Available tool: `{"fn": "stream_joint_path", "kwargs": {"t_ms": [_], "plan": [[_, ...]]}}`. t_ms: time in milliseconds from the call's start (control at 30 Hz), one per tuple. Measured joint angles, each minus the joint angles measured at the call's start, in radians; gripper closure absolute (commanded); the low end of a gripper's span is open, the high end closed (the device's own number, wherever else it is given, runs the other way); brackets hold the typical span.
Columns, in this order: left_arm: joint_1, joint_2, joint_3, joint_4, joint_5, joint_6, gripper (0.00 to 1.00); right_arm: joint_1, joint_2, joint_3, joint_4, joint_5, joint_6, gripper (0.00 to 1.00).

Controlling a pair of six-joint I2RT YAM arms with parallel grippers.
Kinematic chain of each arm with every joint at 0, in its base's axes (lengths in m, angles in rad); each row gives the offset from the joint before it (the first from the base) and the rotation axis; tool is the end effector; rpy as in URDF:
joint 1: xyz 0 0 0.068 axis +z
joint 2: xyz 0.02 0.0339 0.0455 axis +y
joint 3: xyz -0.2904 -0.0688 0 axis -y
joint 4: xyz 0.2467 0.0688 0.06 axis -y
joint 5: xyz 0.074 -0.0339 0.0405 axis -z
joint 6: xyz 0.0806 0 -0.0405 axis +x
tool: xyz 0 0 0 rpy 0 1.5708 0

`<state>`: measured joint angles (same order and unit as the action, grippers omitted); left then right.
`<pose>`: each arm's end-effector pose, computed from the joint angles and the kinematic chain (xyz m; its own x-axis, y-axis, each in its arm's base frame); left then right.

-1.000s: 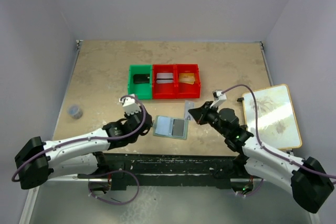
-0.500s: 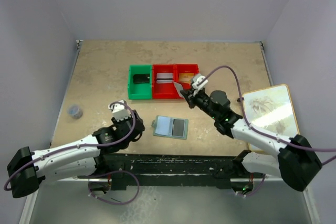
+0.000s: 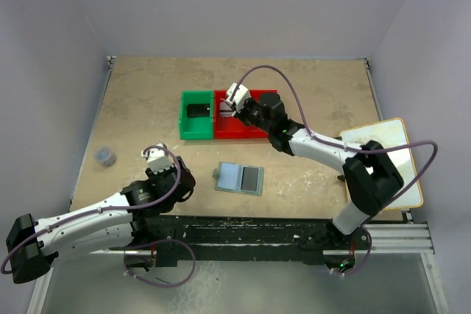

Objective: Take the credit cards out of the card holder

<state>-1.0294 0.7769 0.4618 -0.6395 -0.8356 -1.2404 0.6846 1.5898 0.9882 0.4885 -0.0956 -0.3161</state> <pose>0.1234 -0.0892 0.1932 -0.4712 -0.4475 -0.7600 -0.2830 0.8929 -0.3503 0.3175 0.2691 0.2963 0.1354 -0.2889 -0.9477 -0.6953 0.6537 -0.2986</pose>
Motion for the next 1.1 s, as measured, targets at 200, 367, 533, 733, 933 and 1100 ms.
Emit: {"fn": "stream_joint_path", "kwargs": {"t_ms": [200,367,533,733,933,1100], "plan": [[0.001,-0.037,0.000,-0.026,-0.006,0.003,0.35,0.000,0.142,0.157,-0.093,0.012,-0.065,1.00],[0.001,-0.067,0.000,-0.039,-0.007,0.003,0.34,0.000,0.241,0.243,-0.161,0.059,-0.115,1.00],[0.001,-0.069,0.001,-0.046,-0.006,0.003,0.34,0.000,0.314,0.293,-0.215,0.096,-0.171,1.00],[0.001,-0.070,0.002,-0.063,-0.007,0.002,0.34,0.000,0.407,0.384,-0.258,0.132,-0.241,1.00],[0.001,-0.092,0.006,-0.090,-0.015,-0.001,0.33,0.000,0.481,0.468,-0.297,0.178,-0.314,1.00],[0.001,-0.097,0.006,-0.093,-0.018,-0.007,0.33,0.000,0.514,0.493,-0.306,0.228,-0.362,0.98]]}}
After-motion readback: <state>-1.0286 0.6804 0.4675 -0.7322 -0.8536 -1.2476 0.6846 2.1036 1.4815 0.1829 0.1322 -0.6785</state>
